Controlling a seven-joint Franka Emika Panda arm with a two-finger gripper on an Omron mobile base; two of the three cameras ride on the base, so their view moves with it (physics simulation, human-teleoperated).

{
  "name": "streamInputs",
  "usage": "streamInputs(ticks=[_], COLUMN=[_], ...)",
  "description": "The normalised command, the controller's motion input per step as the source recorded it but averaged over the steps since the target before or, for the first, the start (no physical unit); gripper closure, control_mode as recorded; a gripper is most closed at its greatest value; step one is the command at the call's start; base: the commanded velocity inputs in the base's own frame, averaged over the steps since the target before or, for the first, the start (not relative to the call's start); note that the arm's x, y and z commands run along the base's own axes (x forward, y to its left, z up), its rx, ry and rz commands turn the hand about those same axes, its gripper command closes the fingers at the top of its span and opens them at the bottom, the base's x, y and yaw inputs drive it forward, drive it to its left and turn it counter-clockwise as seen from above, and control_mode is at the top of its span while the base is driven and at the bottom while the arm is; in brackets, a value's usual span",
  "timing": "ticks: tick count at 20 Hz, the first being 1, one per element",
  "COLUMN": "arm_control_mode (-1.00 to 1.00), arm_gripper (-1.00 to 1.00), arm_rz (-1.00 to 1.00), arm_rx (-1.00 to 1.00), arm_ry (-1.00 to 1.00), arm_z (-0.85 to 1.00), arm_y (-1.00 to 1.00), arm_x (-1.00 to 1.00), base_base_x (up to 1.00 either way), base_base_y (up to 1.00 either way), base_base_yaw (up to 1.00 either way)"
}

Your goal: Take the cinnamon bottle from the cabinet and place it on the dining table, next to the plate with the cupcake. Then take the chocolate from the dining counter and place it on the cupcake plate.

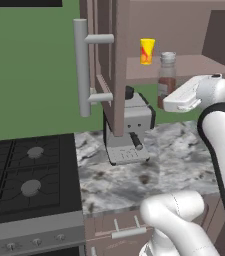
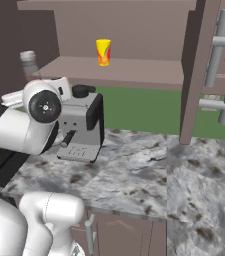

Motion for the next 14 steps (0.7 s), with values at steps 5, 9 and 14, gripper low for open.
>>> streamInputs(ticks=[5, 9, 14], arm_control_mode=[1.0, 1.0, 1.0], arm_gripper=[1.0, 1.0, 1.0], arm_rz=[0.01, 0.0, 0.0], arm_rx=[-0.03, 0.0, 0.0], arm_ry=[0.0, 0.0, 0.0], arm_z=[-0.01, 0.0, 0.0], arm_y=[0.01, 0.0, 0.0], arm_x=[0.0, 0.0, 0.0], base_base_x=[0.0, -0.28, -0.58], base_base_y=[0.0, 0.0, 0.01], base_base_yaw=[0.0, 0.0, 0.0])
